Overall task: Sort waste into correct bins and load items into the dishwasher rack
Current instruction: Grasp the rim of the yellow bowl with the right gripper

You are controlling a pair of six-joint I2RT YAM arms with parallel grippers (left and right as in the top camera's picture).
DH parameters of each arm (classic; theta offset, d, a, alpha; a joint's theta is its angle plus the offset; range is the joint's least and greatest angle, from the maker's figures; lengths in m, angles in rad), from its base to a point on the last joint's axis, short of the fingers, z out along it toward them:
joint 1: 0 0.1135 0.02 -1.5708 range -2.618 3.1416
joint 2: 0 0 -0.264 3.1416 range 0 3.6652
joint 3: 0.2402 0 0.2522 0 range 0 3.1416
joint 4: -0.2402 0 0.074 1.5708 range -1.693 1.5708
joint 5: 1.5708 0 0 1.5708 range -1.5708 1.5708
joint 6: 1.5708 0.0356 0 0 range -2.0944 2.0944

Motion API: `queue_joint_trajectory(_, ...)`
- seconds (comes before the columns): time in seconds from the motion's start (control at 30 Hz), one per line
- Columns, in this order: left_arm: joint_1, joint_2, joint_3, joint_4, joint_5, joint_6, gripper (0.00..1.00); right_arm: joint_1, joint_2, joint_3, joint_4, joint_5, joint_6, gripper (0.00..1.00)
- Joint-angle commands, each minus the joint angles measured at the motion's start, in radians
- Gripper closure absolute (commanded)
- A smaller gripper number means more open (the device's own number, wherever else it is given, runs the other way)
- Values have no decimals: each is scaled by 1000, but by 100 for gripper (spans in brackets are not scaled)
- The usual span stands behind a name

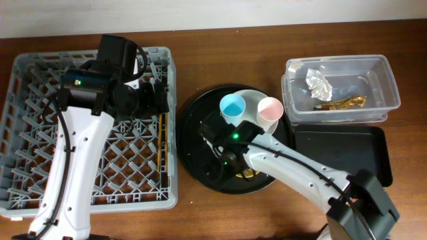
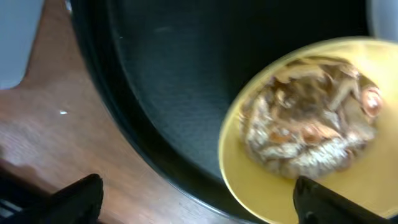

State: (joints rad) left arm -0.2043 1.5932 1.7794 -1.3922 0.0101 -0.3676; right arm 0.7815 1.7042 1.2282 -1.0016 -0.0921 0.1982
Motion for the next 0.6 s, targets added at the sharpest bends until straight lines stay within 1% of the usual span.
queue_joint_trajectory(0.0,5,-9,8,-1,-7,-14,1,16,-9,-60,27,0,-4,0)
queue_joint_trajectory(0.03,5,-9,8,-1,-7,-13,1,16,-9,-69,35,19,-8,38)
queue_joint_trajectory(0.07,5,-9,8,-1,-7,-13,1,16,-9,-78,43,40,-7,58)
queue_joint_trajectory(0.1,5,-9,8,-1,-7,-14,1,16,-9,-84,50,44,-8,62)
queue_joint_trajectory(0.17,5,-9,8,-1,-7,-14,1,16,-9,-113,80,50,-8,65)
queue_joint_trajectory(0.2,5,-9,8,-1,-7,-14,1,16,-9,-124,92,52,-8,63)
queue_joint_trajectory(0.3,5,-9,8,-1,-7,-14,1,16,-9,-135,119,63,-8,63)
queue_joint_trajectory(0.53,5,-9,8,-1,-7,-13,1,16,-9,-175,121,105,-30,64)
queue_joint_trajectory(0.57,5,-9,8,-1,-7,-14,1,16,-9,-175,125,105,-30,68)
